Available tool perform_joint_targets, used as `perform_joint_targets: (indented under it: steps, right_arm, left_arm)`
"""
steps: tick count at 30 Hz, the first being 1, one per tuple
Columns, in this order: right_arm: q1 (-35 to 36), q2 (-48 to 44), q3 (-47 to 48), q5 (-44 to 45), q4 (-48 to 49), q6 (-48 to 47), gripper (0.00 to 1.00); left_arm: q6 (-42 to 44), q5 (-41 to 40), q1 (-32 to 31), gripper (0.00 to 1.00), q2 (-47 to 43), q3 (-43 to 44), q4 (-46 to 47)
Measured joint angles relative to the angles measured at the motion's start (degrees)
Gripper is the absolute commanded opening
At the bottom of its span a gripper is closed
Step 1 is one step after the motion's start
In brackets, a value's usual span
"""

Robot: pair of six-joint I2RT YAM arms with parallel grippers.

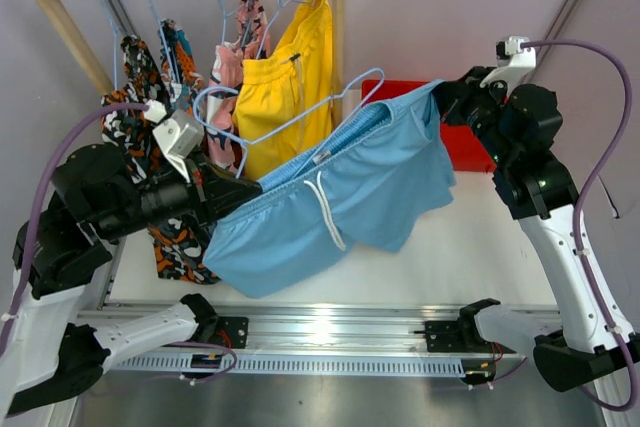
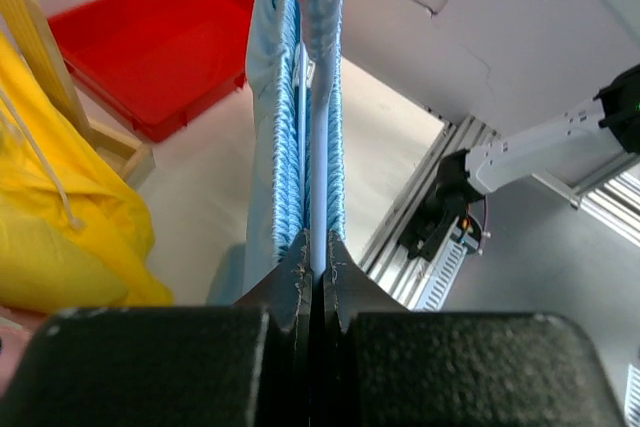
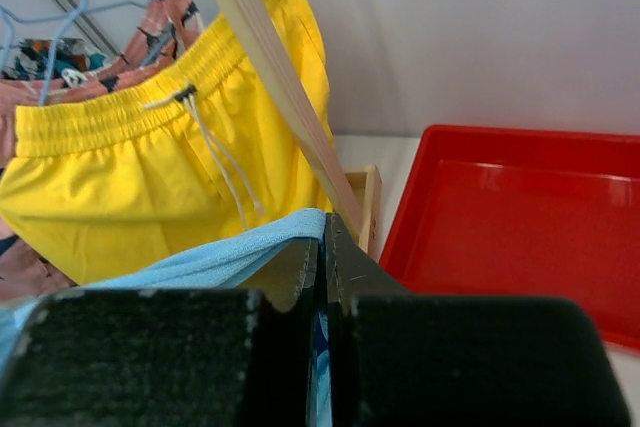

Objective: Remove the shorts from the hanger

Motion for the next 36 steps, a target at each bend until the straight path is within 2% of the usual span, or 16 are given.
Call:
perform_joint_targets:
  steps: [3, 7, 10, 14, 19, 22, 24, 27, 30, 32, 36]
  right_arm:
    - [-0.94, 0.02, -0.94, 0.04, -1.31, 0.04, 0.0]
    - [-1.01, -1.99, -4.2, -6.4, -0.13, 0.63, 0.0]
    - [4.83, -4.59, -8.76, -9.92, 1.99, -0.5, 0.0]
    - [15.89, -3.8, -8.83, -13.81, 1.57, -3.19, 0.0]
    - [16.35, 0.74, -0.83, -12.66, -1.51, -5.88, 0.0]
    - [12.66, 6.69, 10.97, -8.98, -4.31, -6.95, 0.0]
    - [8.09, 12.15, 21.73, -5.49, -4.85, -7.1, 0.0]
    - [-0.22, 21.79, 40.61, 0.2, -5.57, -6.21, 0.0]
    - [-8.37, 31.36, 57.92, 4.17, -1.68, -4.44, 0.0]
    - [-12.5, 34.32, 61.35, 6.29, 3.41, -3.45, 0.0]
    - [-17.22, 37.48, 59.76, 8.5, 10.78, -1.36, 0.0]
  left_arm:
    - [0.0, -1.49, -0.02, 0.0, 0.59, 2.51, 0.74]
    - [-0.04, -5.07, -0.07, 0.0, 0.61, 2.93, 3.04]
    - [-0.07, -10.12, -0.11, 0.0, 0.24, 0.2, 7.5]
    - [0.68, -18.86, -0.11, 0.0, 2.29, -2.14, 16.17]
    - [2.91, -28.96, -0.09, 0.0, 12.24, 1.77, 26.8]
    - [3.37, -31.5, -0.11, 0.0, 20.94, 8.59, 27.61]
    - [3.39, -32.13, -0.11, 0.0, 23.85, 10.03, 27.61]
    - [2.62, -32.46, -0.11, 0.0, 22.58, 5.31, 27.32]
    - [0.94, -32.37, -0.2, 0.0, 16.31, -4.24, 26.53]
    - [-0.24, -32.35, -0.28, 0.0, 10.69, -10.16, 24.81]
    - [-1.33, -32.54, -0.37, 0.0, 5.25, -14.27, 23.82]
